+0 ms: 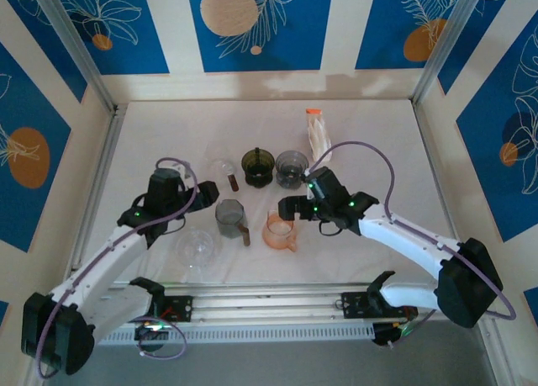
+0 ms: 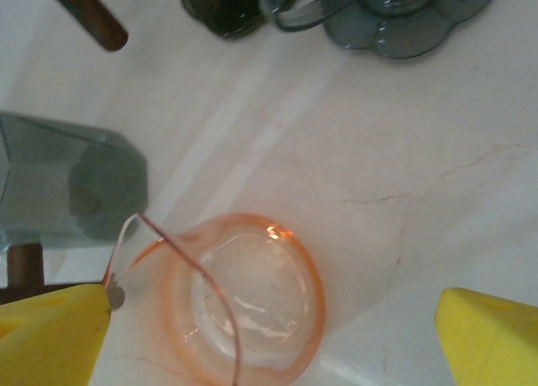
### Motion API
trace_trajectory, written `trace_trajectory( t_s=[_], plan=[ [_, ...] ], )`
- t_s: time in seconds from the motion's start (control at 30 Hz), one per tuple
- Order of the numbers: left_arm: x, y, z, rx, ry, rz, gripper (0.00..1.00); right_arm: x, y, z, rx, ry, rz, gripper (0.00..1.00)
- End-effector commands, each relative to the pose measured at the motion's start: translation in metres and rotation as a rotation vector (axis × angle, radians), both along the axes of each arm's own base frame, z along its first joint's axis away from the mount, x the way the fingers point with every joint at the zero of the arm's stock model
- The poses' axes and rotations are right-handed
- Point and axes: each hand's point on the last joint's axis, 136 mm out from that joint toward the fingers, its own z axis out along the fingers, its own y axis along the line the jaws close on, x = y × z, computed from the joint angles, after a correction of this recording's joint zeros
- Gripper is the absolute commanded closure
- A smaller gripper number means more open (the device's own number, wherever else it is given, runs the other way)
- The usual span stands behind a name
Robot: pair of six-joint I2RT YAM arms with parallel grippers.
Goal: Place the coffee filter in the dripper
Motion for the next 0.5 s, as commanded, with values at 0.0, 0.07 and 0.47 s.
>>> trace_trajectory(
  t_s=[0.0, 0.07, 0.47],
  plan=[
    [-0.01, -0.014, -0.017, 0.049, 0.056, -0.081, 0.28, 0.0, 0.0, 0.008, -0.055, -0.033, 0.017, 0.01],
    [-0.015, -0.022, -0.022, 0.061, 0.072, -0.115, 0.28, -0.003, 0.003, 0.007, -0.07, -0.029, 0.03, 0.01],
    [-0.022, -0.041, -0.027, 0.024, 0.088, -0.197, 0.28, -0.014, 0.044, -0.012, -0.125, -0.014, 0.163, 0.01]
  ],
)
